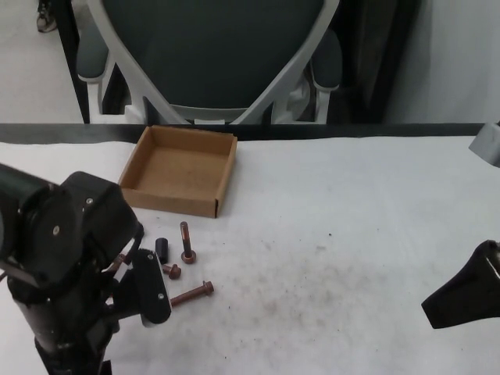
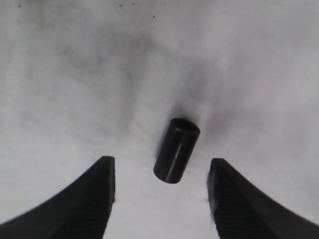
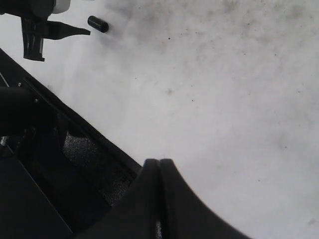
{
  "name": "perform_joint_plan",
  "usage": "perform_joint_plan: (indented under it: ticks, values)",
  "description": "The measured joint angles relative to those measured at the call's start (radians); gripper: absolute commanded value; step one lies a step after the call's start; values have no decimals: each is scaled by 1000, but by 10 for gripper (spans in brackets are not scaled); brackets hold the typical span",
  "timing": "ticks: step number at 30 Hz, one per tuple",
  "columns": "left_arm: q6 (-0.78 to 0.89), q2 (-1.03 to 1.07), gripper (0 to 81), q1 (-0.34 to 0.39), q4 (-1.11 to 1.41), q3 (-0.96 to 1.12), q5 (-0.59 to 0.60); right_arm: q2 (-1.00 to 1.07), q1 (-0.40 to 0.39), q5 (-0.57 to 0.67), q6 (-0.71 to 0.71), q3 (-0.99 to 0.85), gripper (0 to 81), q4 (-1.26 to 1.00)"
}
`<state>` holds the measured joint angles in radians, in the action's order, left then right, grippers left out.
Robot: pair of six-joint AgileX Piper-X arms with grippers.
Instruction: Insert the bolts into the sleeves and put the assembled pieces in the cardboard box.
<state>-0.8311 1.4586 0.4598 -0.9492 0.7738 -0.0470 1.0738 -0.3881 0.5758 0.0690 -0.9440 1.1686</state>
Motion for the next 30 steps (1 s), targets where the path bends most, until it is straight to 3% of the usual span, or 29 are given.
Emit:
perform_joint_plan:
  ticks: [19, 22, 28, 30]
  values:
    - [-6, 0, 505, 0, 161, -137, 19, 0, 0, -69, 0, 0, 2, -6]
    - [-6, -8, 400, 0, 185, -155, 19, 0, 0, -69, 0, 0, 2, -6]
    - [14, -24, 18, 6, 199, -188, 32, 0, 0, -69, 0, 0, 2, -7]
    - [45, -26, 4, 5, 206, -190, 47, 0, 0, -69, -17, 0, 2, -8]
